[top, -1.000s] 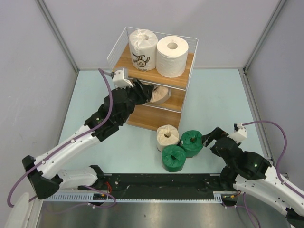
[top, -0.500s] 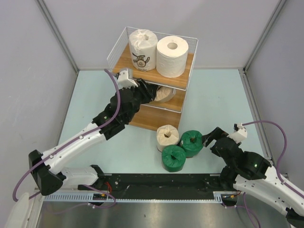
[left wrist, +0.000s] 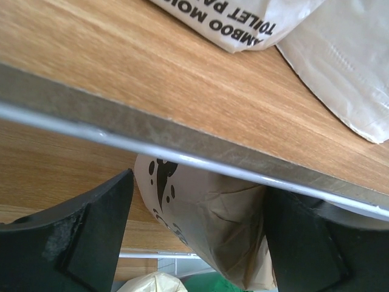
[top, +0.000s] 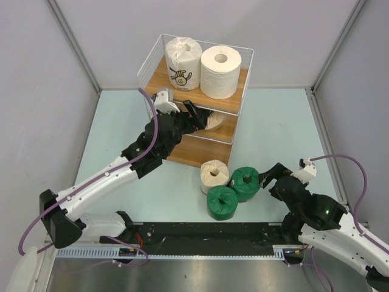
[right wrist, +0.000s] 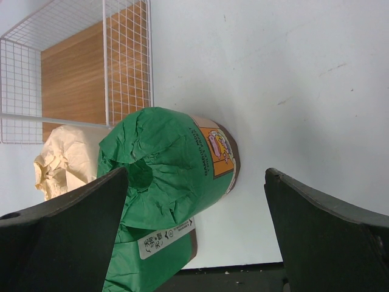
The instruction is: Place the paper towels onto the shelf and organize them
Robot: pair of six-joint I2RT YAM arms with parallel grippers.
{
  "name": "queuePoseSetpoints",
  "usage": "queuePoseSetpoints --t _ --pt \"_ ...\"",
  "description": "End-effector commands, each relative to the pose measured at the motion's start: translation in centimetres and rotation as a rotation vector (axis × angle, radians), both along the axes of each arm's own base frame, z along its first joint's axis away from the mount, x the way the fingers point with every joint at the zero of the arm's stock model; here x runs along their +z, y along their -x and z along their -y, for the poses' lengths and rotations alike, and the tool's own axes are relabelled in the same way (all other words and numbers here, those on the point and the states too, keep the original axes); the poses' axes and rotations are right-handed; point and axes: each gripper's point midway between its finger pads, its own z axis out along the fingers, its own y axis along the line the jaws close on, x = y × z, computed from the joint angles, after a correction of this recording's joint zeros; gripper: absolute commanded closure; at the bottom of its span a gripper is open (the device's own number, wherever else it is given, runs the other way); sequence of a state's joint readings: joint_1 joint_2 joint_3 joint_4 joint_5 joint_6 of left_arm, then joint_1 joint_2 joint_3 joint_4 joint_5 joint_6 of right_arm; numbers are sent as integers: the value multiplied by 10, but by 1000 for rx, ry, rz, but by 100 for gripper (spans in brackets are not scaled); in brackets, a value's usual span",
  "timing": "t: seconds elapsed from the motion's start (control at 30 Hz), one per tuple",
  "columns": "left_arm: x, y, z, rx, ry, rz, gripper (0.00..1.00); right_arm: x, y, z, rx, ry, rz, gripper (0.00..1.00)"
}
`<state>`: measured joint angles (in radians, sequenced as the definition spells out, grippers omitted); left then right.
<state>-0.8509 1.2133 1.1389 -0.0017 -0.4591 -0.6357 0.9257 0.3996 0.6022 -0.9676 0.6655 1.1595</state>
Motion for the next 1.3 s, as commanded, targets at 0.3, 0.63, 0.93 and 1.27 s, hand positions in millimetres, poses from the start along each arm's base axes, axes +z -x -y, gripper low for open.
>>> queuePoseSetpoints --t 0.3,0.63,0.93,1.27 --pt "34 2 3 -12 100 53 0 0 -3 3 -35 -9 10 0" --pt "61 10 -9 -1 138 105 0 0 -3 3 -36 -6 9 0" --pt "75 11 -11 -2 149 134 0 0 -3 3 -32 -8 10 0" --pt "74 25 -19 -32 148 131 0 0 -3 3 -33 -6 8 0"
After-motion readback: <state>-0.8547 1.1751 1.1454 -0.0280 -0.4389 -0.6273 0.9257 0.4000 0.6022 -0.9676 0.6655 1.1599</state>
